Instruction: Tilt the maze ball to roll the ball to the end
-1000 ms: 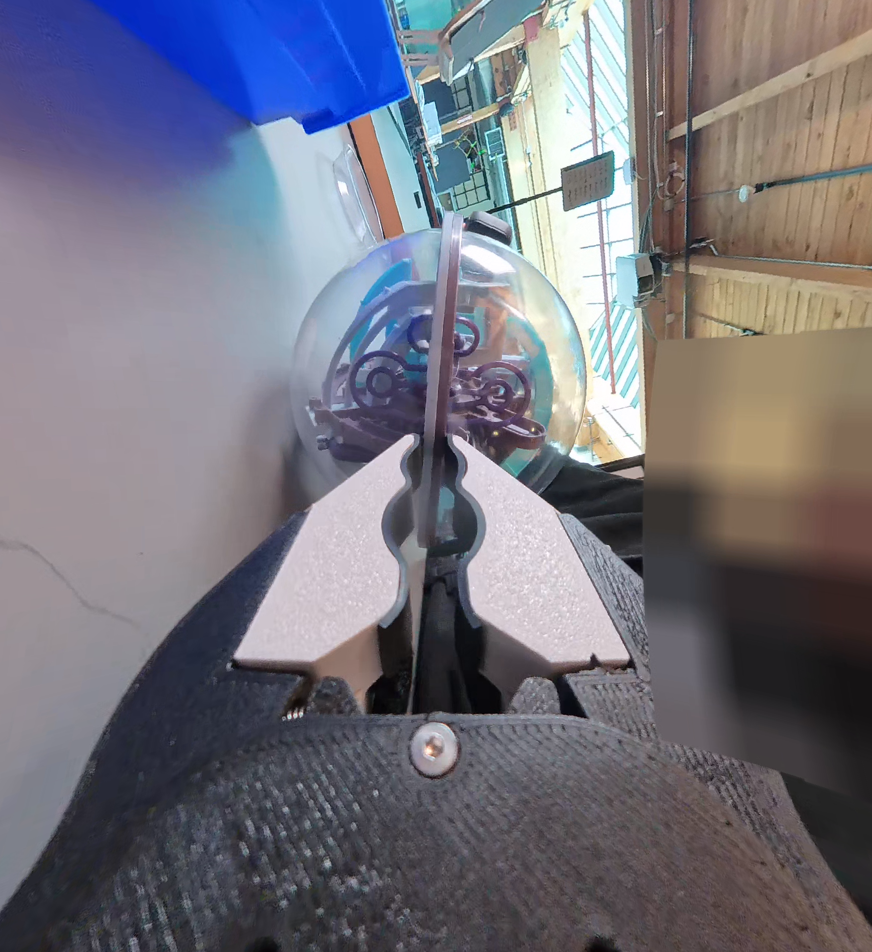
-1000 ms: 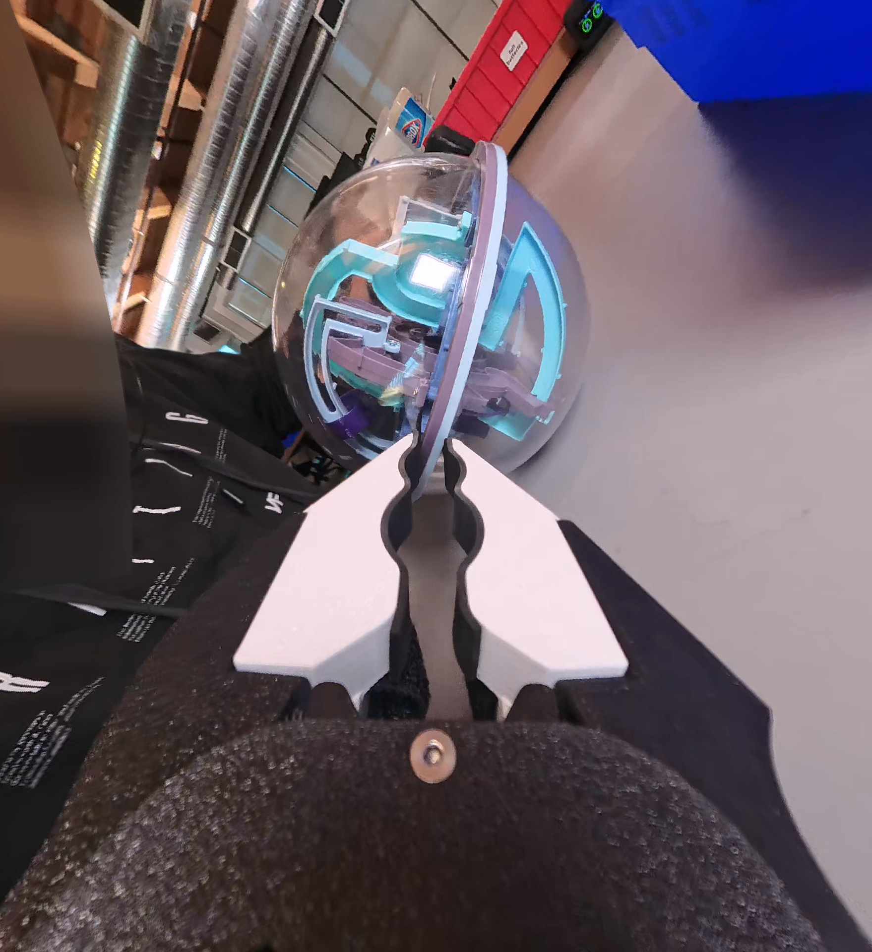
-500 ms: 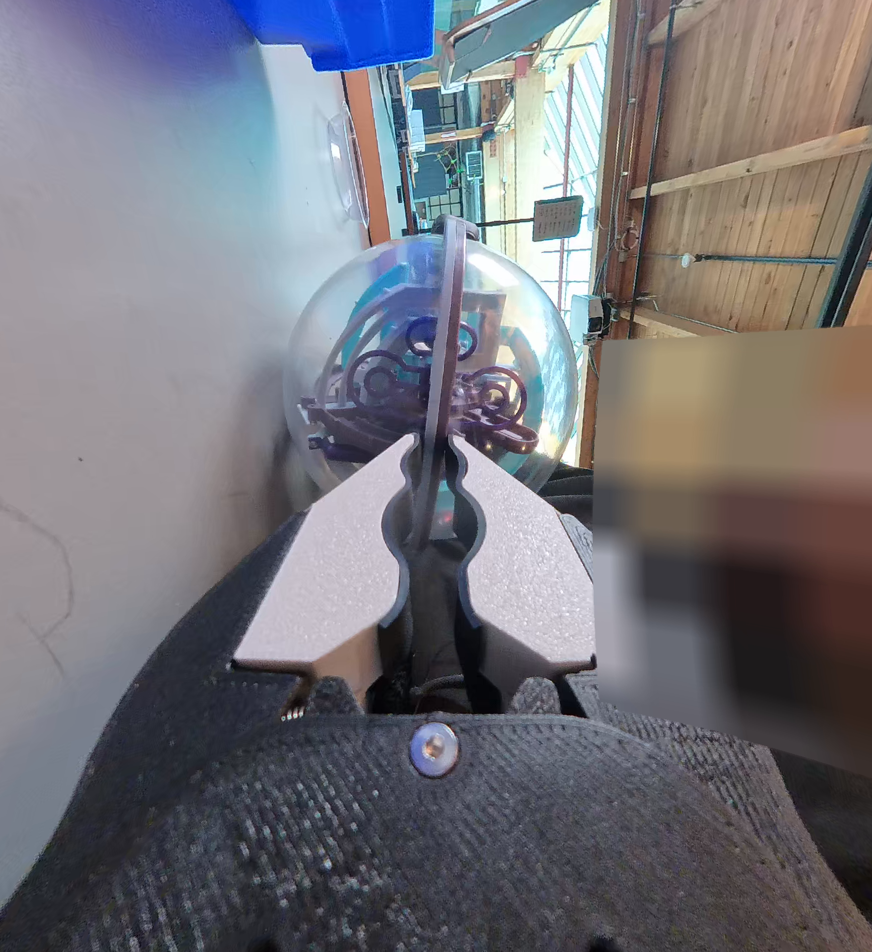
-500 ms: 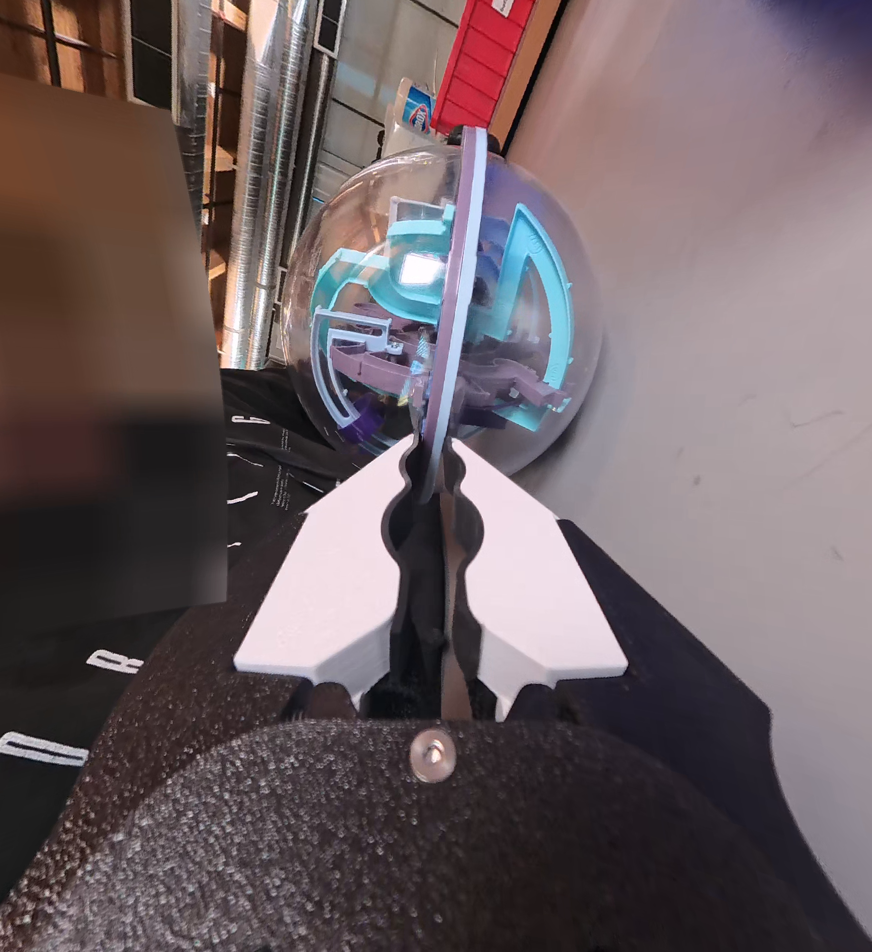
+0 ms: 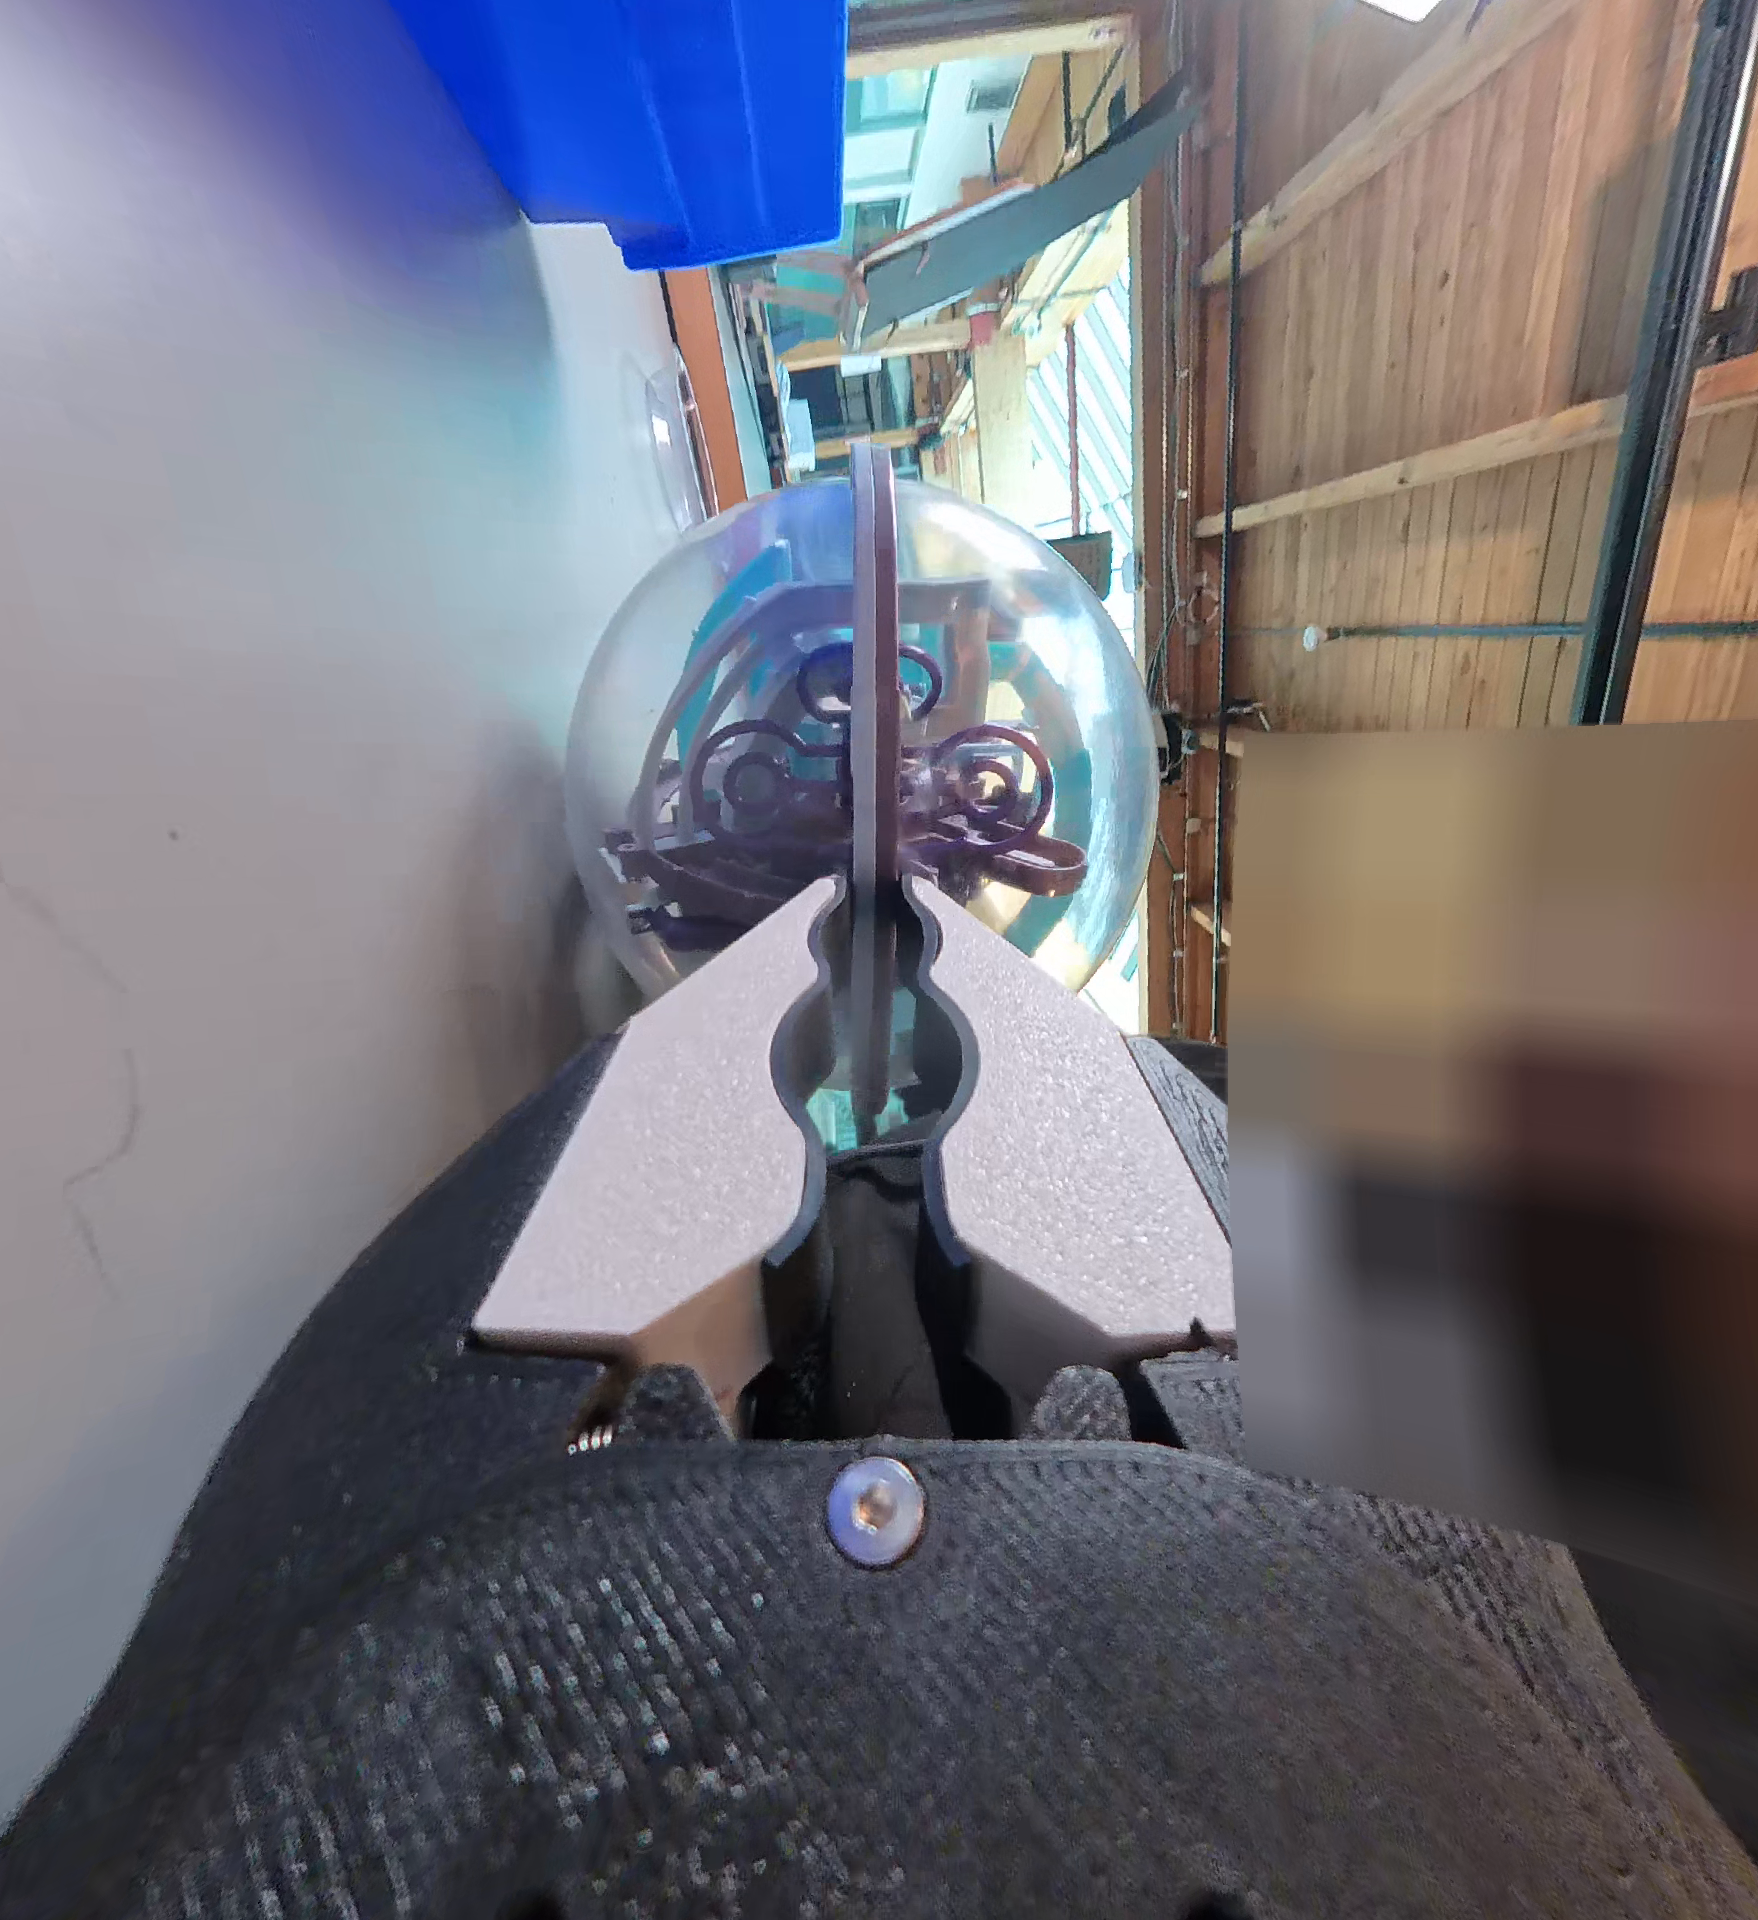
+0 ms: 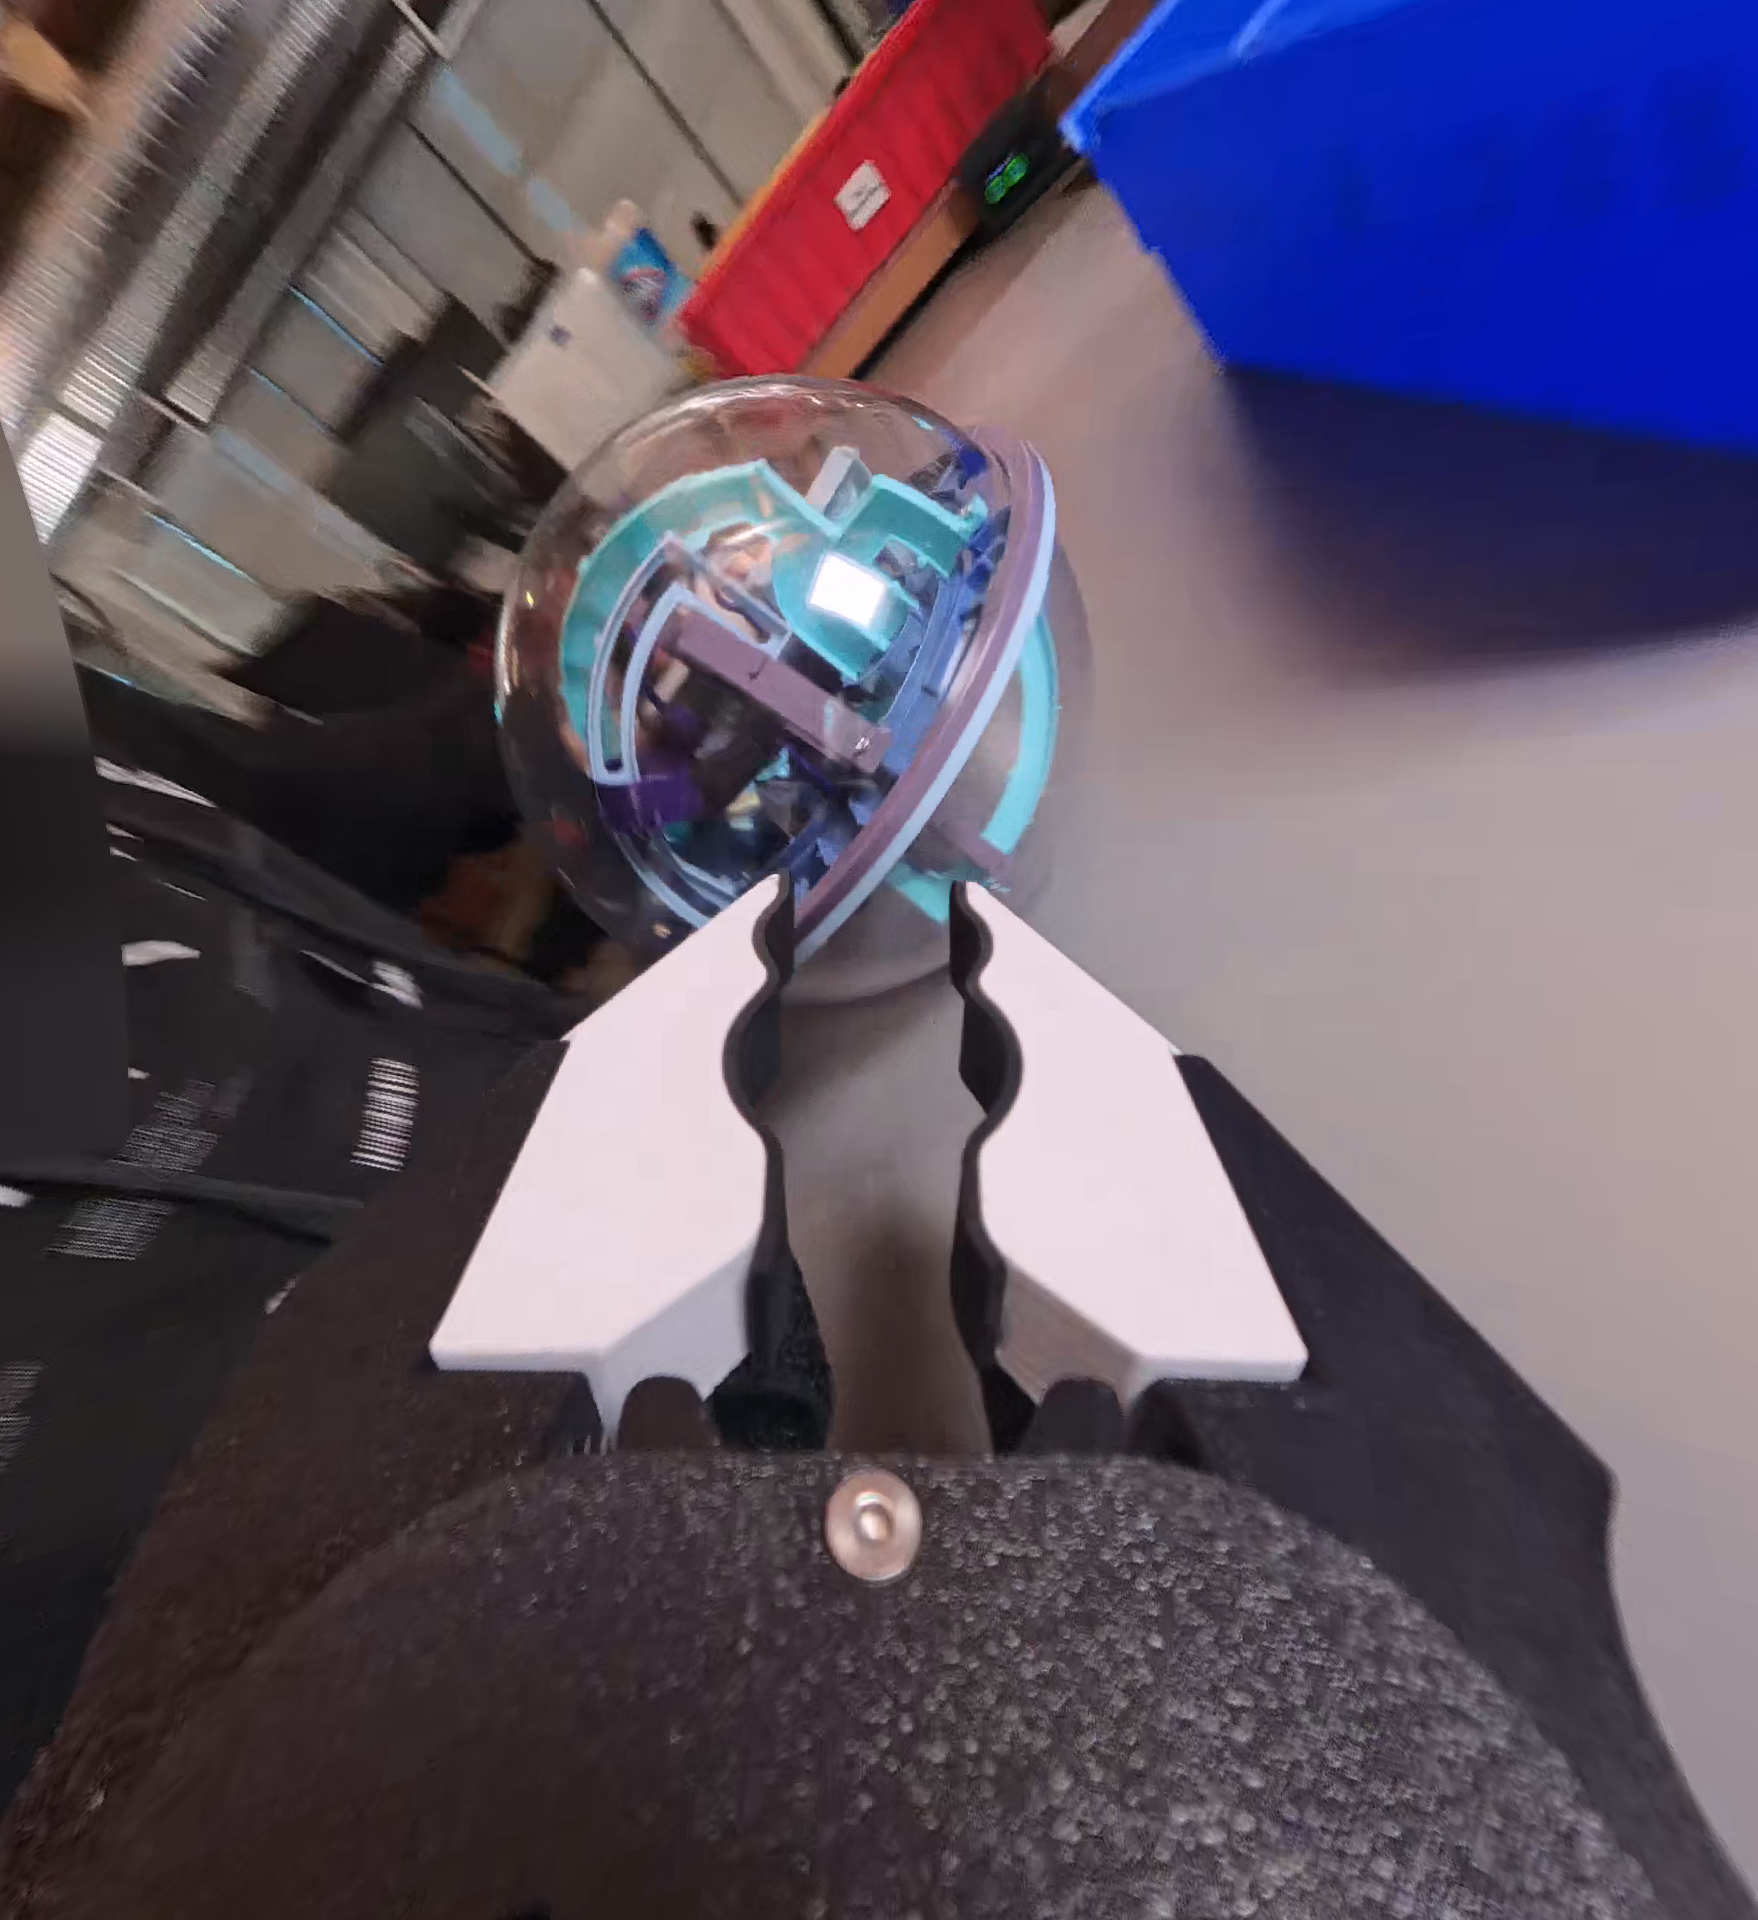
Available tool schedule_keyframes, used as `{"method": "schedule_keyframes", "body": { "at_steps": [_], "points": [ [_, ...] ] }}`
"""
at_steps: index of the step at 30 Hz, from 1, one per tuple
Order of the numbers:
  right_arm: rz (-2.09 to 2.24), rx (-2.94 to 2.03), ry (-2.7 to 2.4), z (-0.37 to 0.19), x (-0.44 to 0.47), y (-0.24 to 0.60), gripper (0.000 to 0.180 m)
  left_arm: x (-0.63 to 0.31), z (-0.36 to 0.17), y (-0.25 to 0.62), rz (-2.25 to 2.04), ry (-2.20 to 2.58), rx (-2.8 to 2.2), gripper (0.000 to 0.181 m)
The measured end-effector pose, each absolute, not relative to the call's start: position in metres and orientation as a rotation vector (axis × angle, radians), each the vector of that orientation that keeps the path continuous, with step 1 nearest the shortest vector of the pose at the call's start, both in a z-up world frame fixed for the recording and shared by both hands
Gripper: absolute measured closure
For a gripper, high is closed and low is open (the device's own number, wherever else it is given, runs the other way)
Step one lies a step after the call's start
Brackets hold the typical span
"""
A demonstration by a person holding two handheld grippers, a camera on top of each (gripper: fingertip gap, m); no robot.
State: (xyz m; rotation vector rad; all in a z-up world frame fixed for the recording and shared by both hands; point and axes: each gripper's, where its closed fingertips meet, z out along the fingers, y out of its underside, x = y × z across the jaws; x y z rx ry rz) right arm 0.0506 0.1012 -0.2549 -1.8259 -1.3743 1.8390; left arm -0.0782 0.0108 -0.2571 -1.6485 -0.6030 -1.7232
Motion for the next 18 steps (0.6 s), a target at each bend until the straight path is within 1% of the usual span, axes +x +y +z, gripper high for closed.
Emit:
{"method": "schedule_keyframes", "body": {
  "at_steps": [1, 5, 9, 14, 18],
  "points": [
    [1.709, -1.755, -1.418, -0.254, 0.053, 0.102, 0.150, -0.078, -0.257, 0.009, -1.714, -0.618, -1.633, 0.174],
    [1.254, -1.453, -1.578, -0.250, 0.061, 0.085, 0.136, -0.080, -0.253, 0.008, -1.671, -0.658, -1.572, 0.174],
    [0.876, -1.215, -1.624, -0.253, 0.063, 0.063, 0.133, -0.079, -0.254, 0.009, -1.639, -0.718, -1.528, 0.175],
    [0.490, -0.865, -1.654, -0.256, 0.063, 0.029, 0.137, -0.077, -0.252, 0.009, -1.594, -0.786, -1.464, 0.175],
    [0.275, -0.692, -1.678, -0.270, 0.055, 0.016, 0.145, -0.071, -0.247, 0.009, -1.563, -0.804, -1.408, 0.174]
  ]
}}
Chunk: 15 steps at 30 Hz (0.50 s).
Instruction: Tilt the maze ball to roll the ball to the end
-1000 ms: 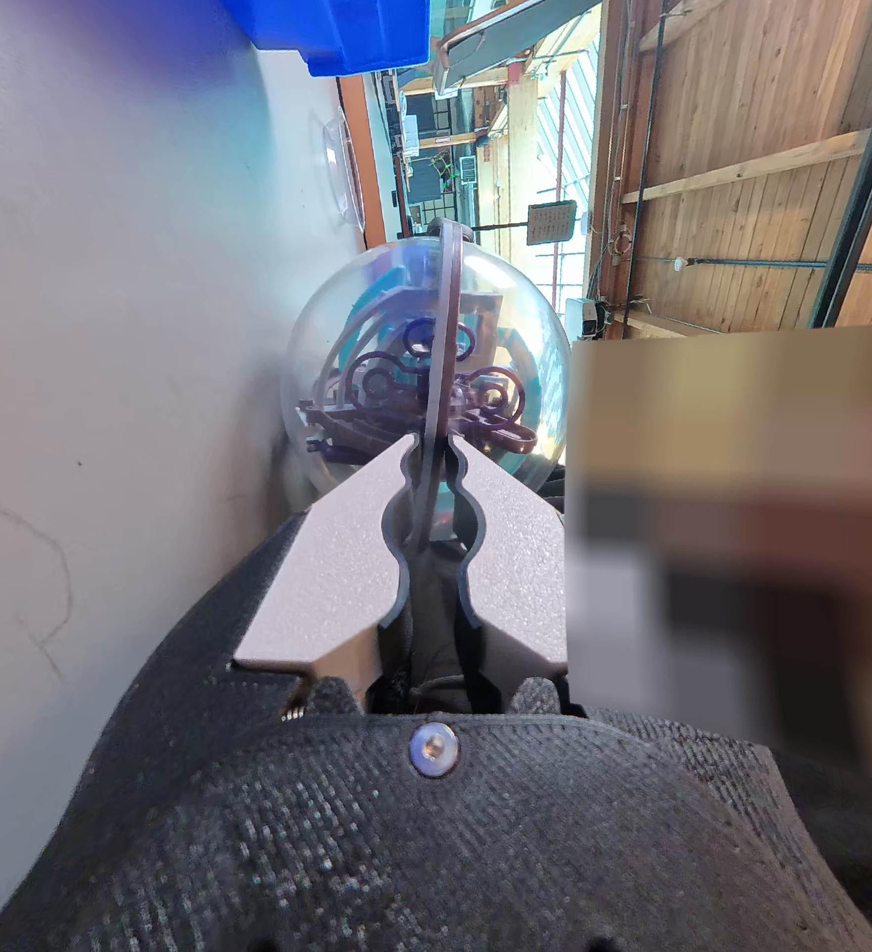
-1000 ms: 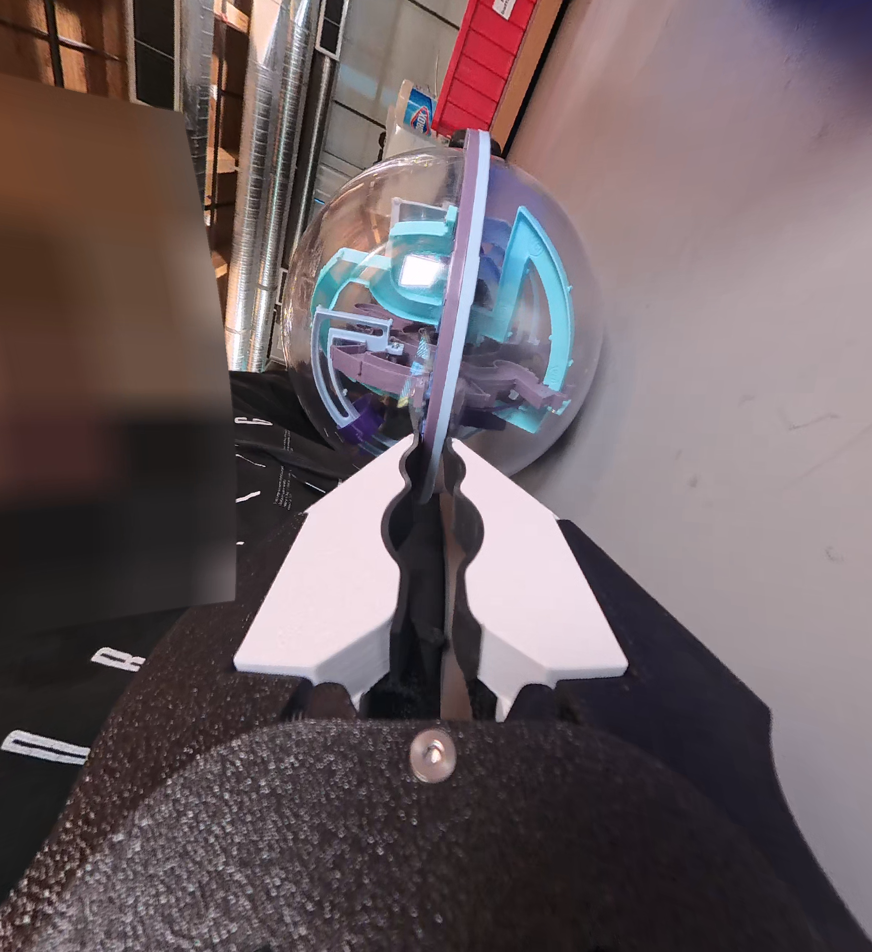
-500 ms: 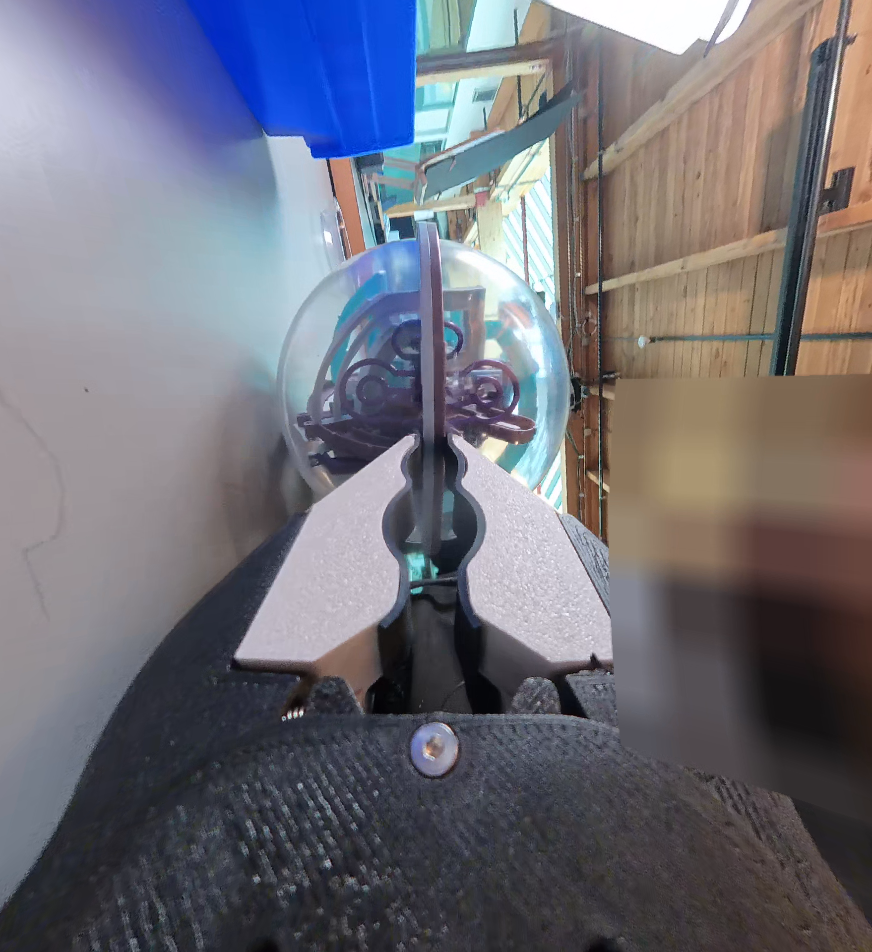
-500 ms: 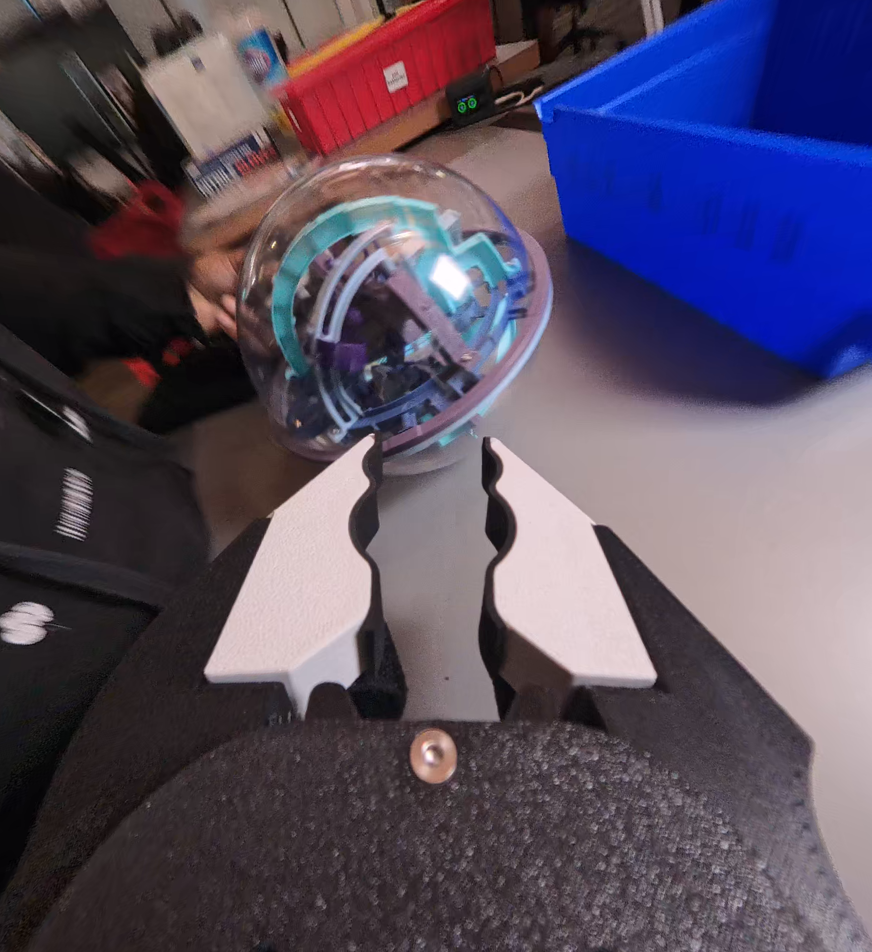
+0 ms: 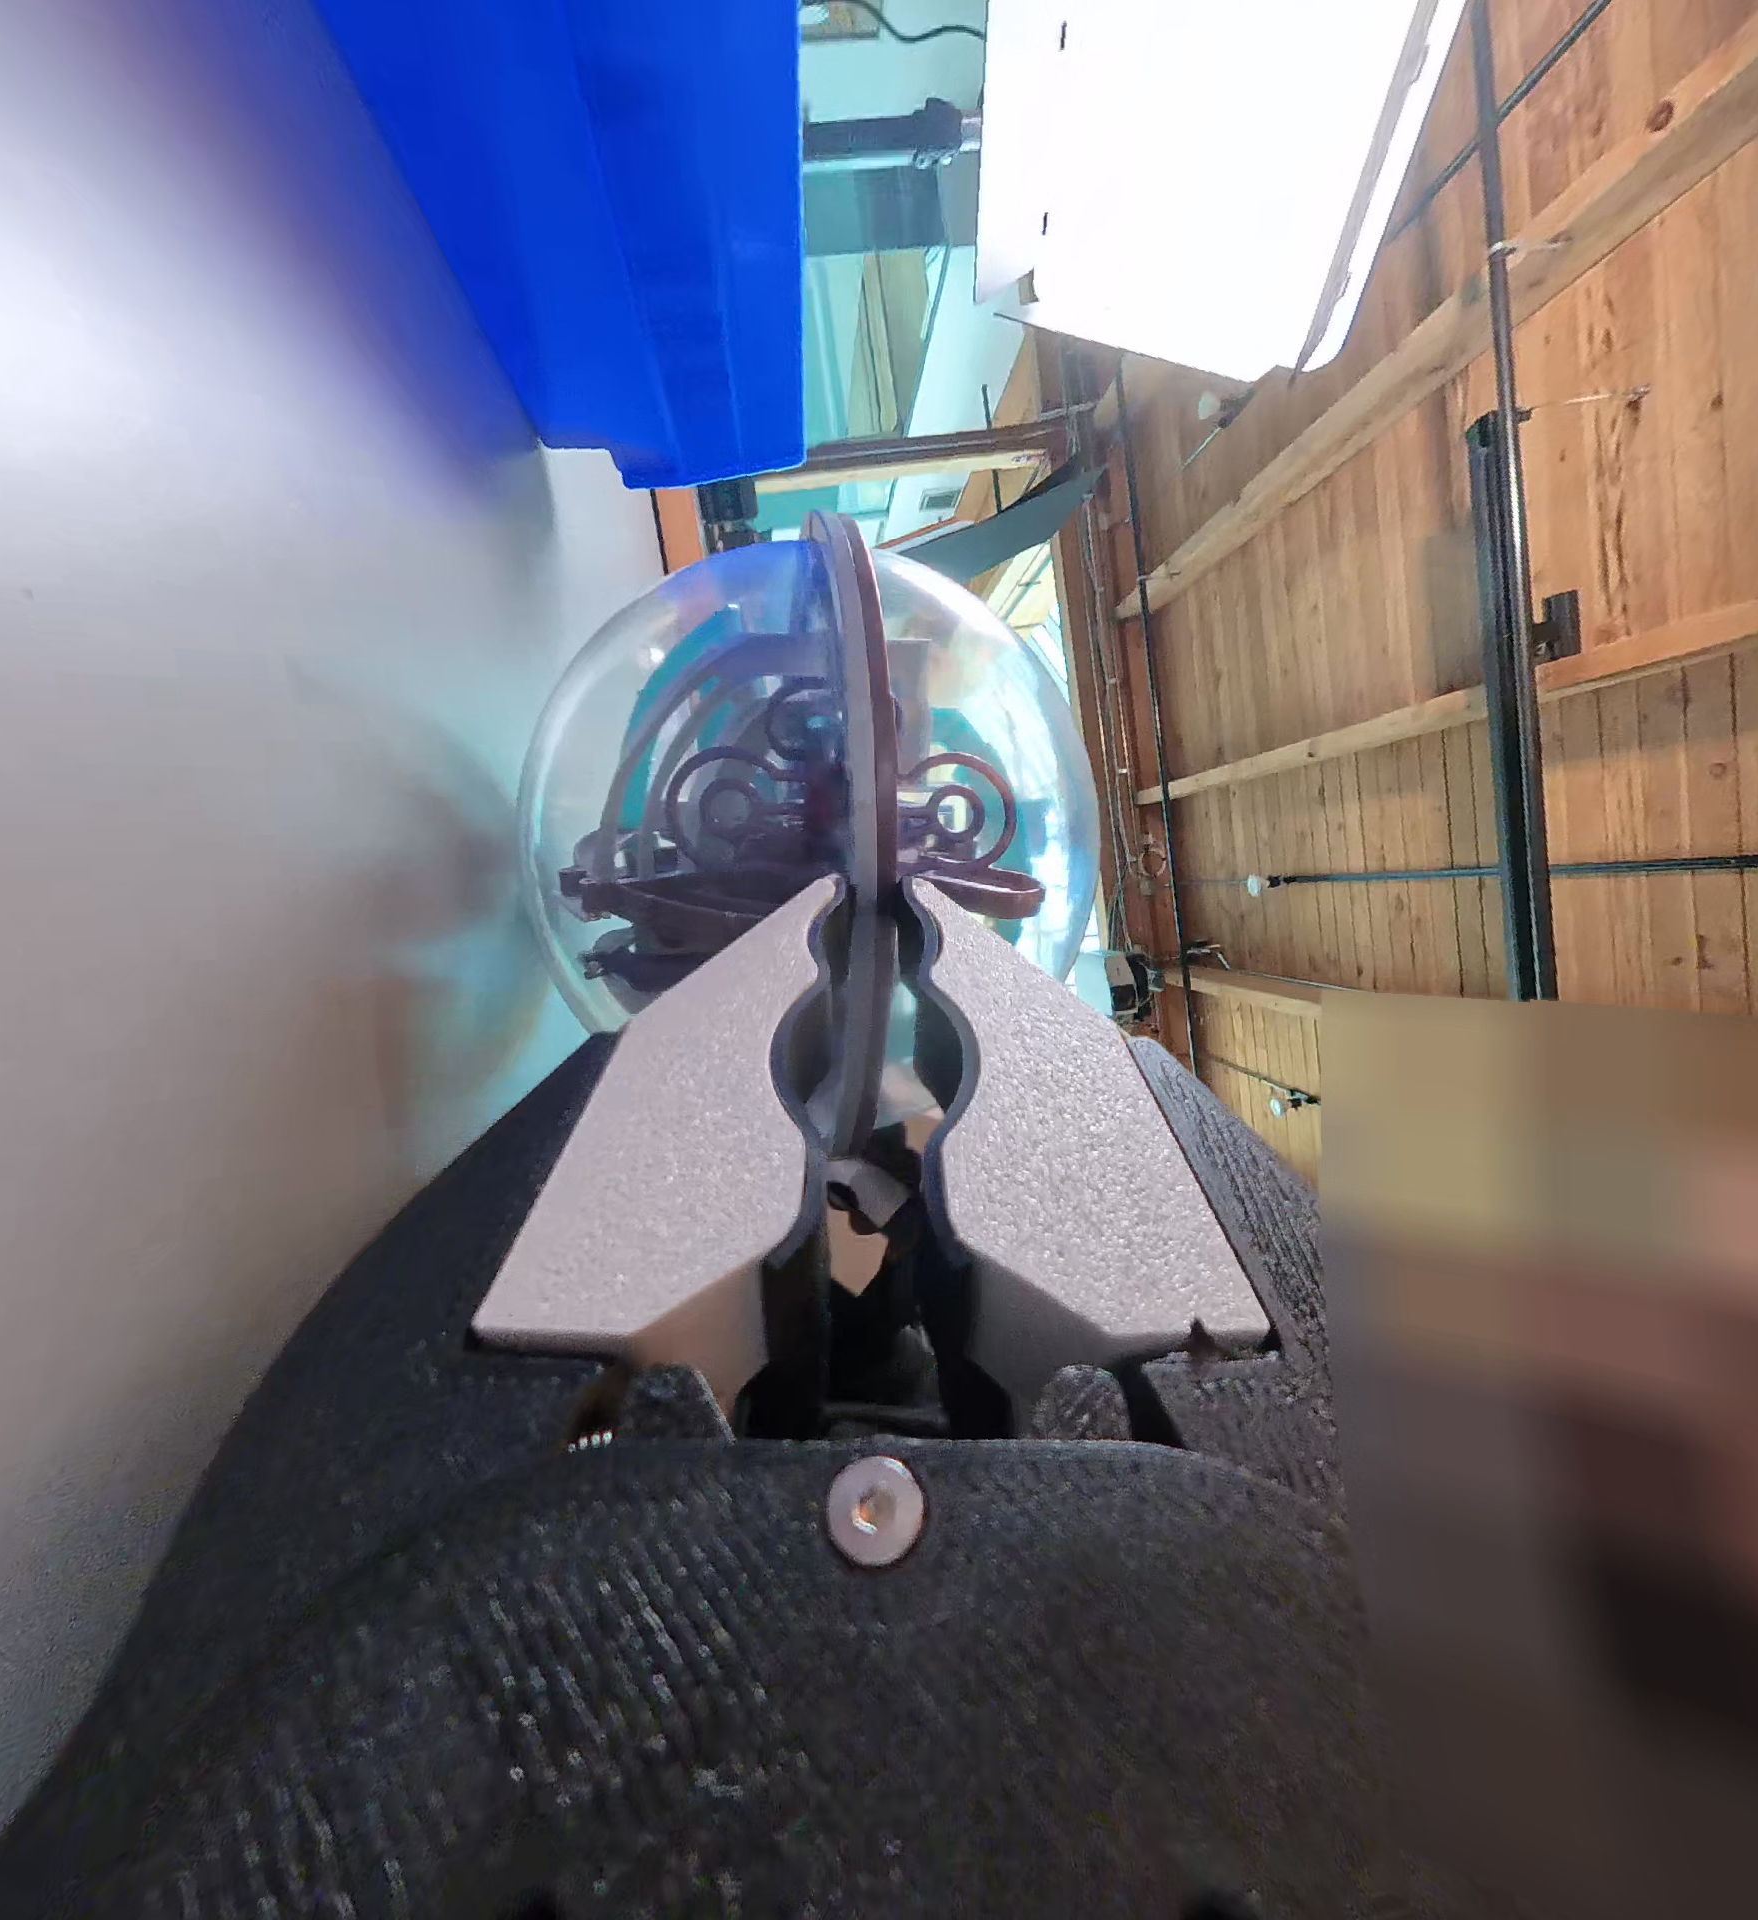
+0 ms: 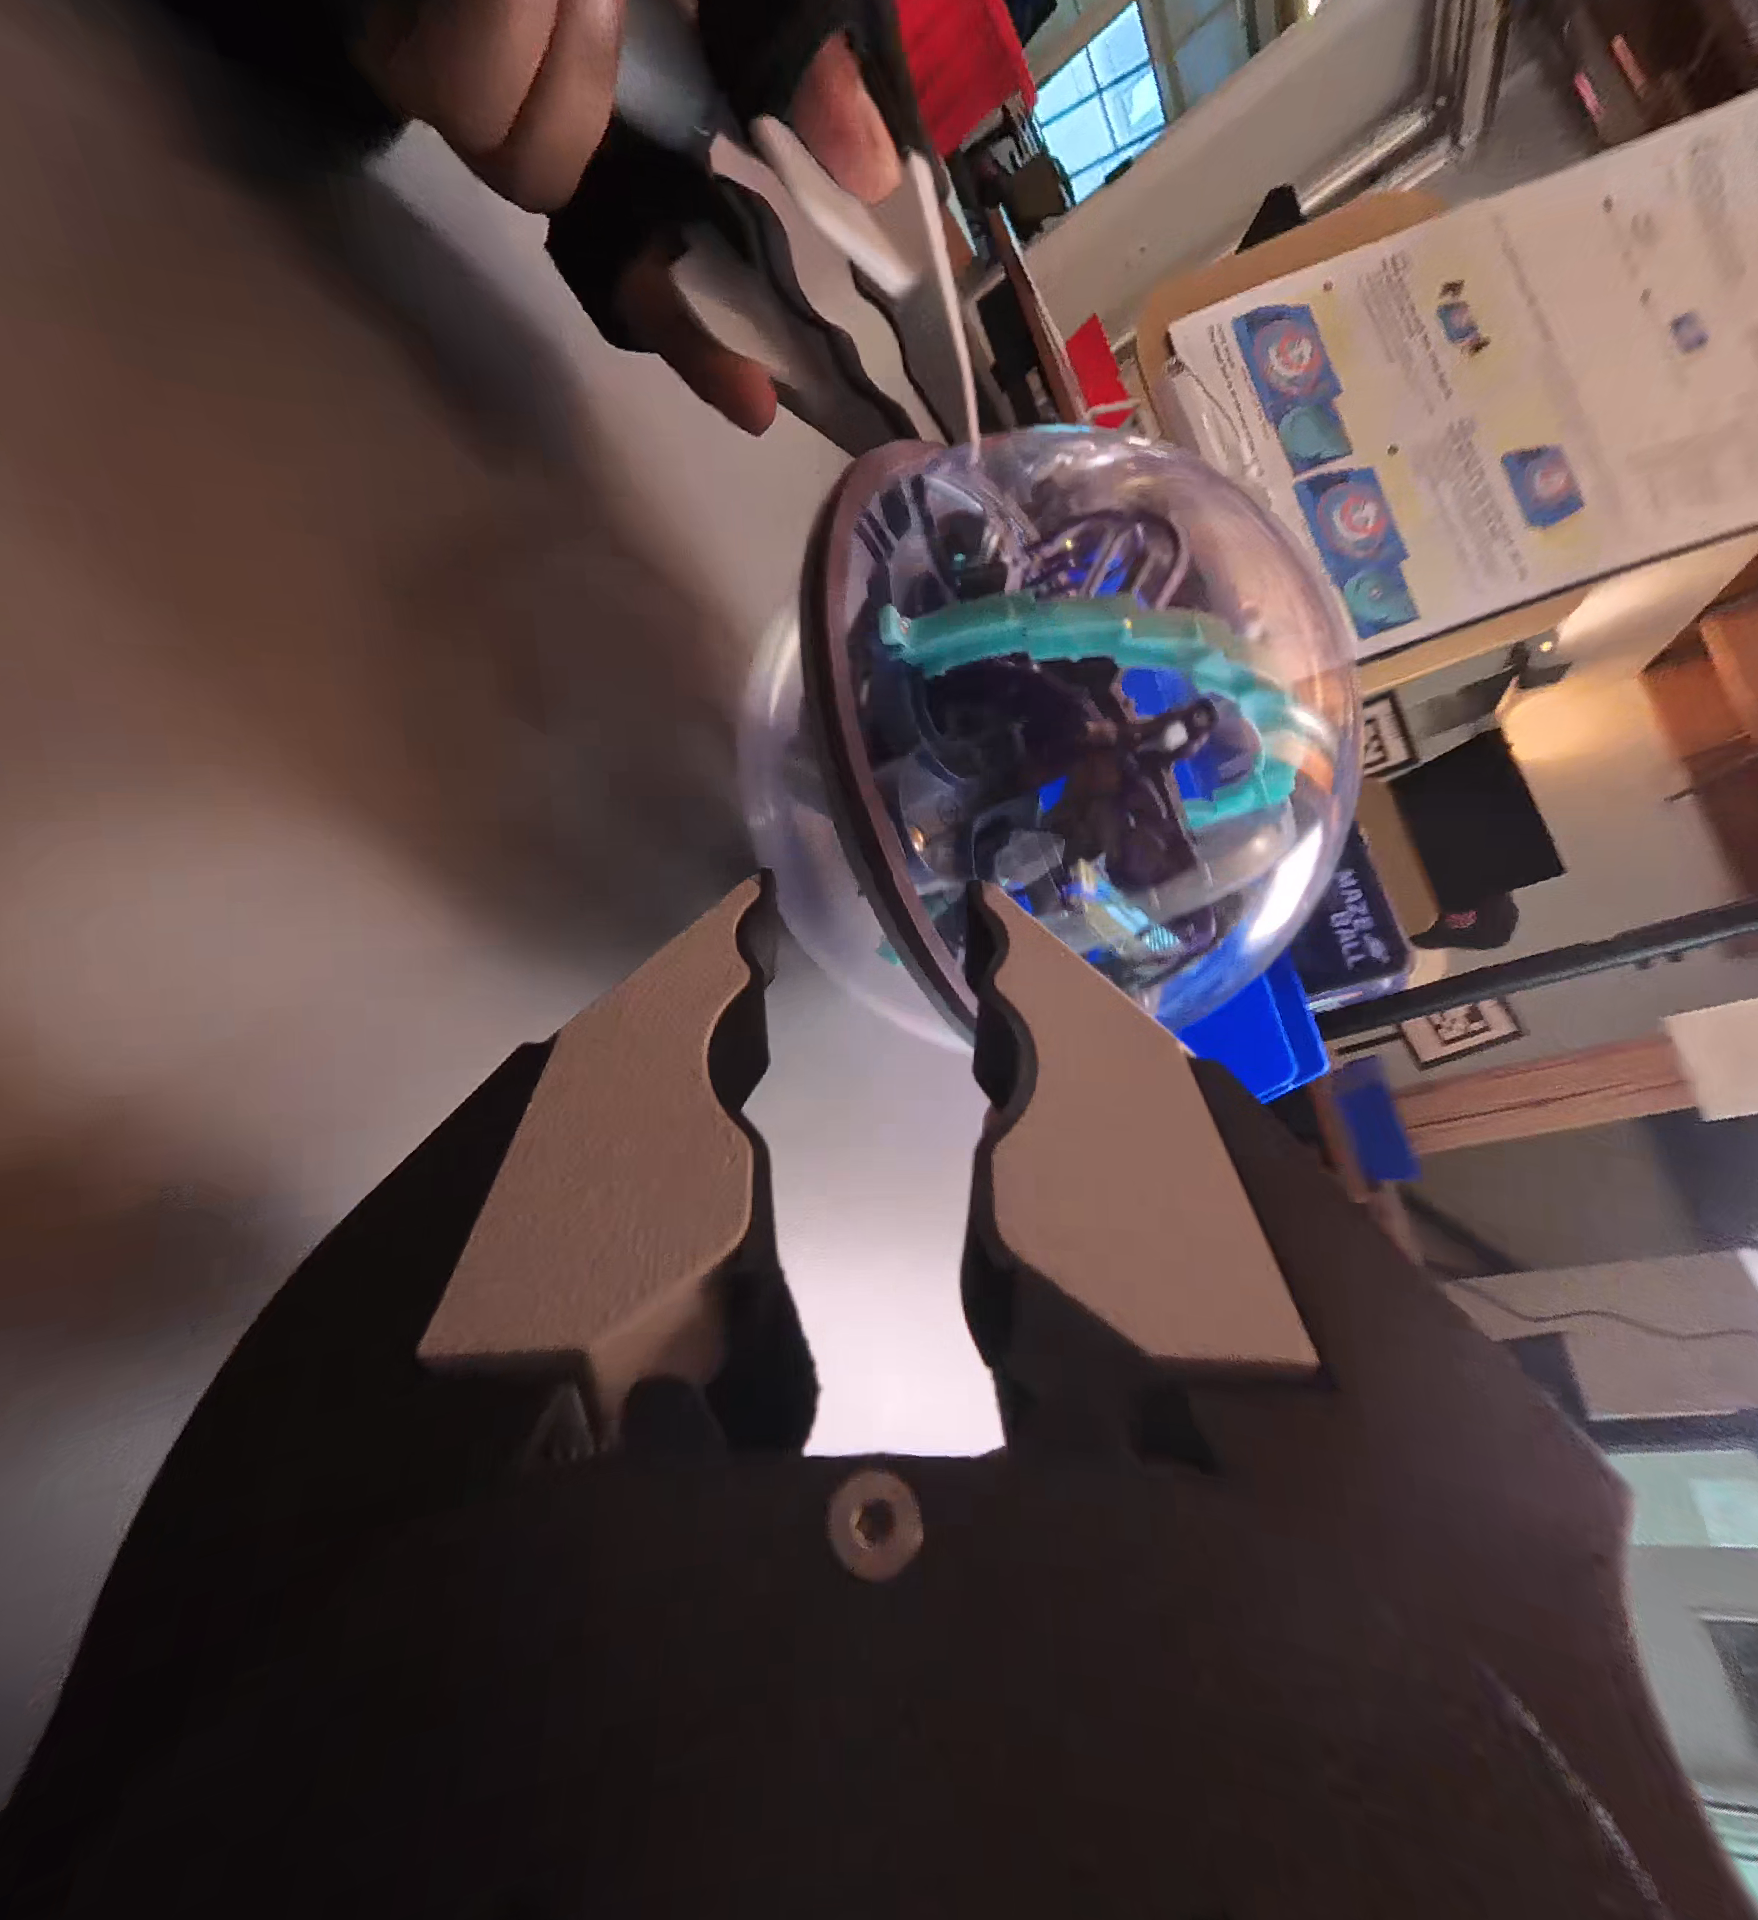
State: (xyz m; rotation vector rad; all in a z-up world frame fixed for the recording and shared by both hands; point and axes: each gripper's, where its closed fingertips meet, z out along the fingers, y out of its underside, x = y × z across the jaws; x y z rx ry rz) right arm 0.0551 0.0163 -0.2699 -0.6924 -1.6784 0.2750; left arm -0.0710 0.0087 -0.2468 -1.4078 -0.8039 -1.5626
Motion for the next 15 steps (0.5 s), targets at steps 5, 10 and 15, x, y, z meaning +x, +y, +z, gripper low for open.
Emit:
{"method": "schedule_keyframes", "body": {
  "at_steps": [5, 10, 15],
  "points": [
    [0.087, -0.594, -1.626, -0.268, 0.051, 0.027, 0.170, -0.060, -0.241, 0.005, -1.557, -0.786, -1.360, 0.175],
    [0.045, -0.548, -1.633, -0.267, 0.052, 0.036, 0.172, -0.054, -0.242, -0.001, -1.555, -0.754, -1.360, 0.174],
    [0.059, -0.465, -1.659, -0.269, 0.059, 0.045, 0.173, -0.066, -0.231, -0.012, -1.298, -0.492, -1.506, 0.160]
  ]
}}
